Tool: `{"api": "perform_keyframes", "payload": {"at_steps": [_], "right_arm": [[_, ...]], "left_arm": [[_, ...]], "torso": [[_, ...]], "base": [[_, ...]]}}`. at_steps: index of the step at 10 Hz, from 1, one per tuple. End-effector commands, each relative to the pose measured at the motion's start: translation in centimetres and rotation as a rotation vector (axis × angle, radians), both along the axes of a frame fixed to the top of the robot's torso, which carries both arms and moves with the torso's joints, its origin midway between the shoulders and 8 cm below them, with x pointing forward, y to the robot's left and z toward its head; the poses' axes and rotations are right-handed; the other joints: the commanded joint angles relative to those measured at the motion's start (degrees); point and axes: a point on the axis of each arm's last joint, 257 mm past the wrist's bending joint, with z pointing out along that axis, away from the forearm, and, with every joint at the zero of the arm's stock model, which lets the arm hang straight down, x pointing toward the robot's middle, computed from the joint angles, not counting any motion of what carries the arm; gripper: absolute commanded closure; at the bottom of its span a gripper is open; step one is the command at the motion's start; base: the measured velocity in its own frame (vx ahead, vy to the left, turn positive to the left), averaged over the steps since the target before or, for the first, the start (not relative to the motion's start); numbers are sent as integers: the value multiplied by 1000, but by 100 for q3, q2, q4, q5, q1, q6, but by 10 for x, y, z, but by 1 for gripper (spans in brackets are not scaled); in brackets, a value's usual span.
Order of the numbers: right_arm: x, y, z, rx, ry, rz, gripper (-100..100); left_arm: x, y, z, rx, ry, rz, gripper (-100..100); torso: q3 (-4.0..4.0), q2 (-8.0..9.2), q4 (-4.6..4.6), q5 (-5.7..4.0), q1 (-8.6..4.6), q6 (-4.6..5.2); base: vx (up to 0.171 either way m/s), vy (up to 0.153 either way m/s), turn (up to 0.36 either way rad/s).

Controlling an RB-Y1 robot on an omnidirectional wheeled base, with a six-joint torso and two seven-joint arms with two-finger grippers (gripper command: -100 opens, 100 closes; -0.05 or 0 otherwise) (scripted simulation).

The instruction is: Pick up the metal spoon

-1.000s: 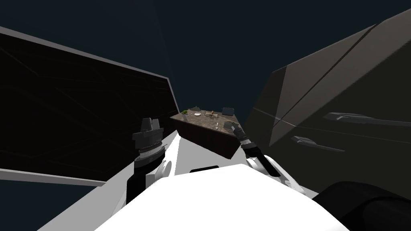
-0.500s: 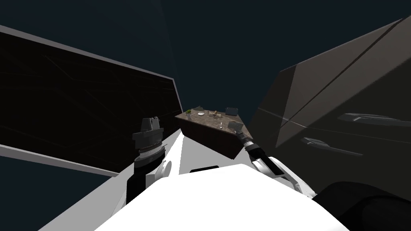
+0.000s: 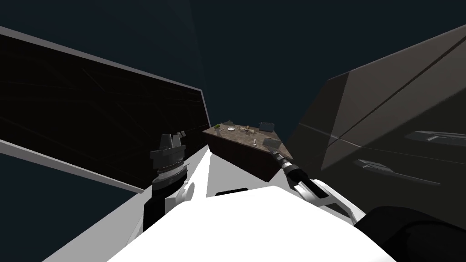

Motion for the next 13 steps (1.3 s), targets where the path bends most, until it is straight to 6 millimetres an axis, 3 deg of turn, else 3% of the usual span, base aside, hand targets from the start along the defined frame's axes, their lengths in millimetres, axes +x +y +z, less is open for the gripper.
{"api": "perform_keyframes", "payload": {"at_steps": [1,2,4,5,6,10,13], "right_arm": [[-6,-18,-14,-35,65,-28,-100],[-6,-18,-14,-35,65,-28,-100],[-20,-51,-39,-94,172,-72,-100],[-20,-51,-39,-94,172,-72,-100],[-27,-67,-50,-124,224,-91,-100],[-65,-125,-91,-240,427,-151,-100],[-101,-165,-118,-319,573,-186,-100]], "left_arm": [[0,0,0,0,0,0,0],[0,0,0,0,0,0,0],[0,0,0,0,0,0,0],[0,0,0,0,0,0,0],[0,0,0,0,0,0,0],[0,0,0,0,0,0,0],[0,0,0,0,0,0,0]], "torso": [[0,0,0,0,0,0],[-3,-5,-1,0,2,-1],[-5,-10,-2,1,5,-1],[-9,-15,-4,2,14,-2],[-9,-15,-4,1,2,0],[-28,-47,-11,0,3,-2],[-46,-79,-18,-2,-7,-4]], "base": [[17,78,72],[22,70,51],[37,100,109],[38,72,49],[54,68,99],[128,88,146],[209,55,150]]}}
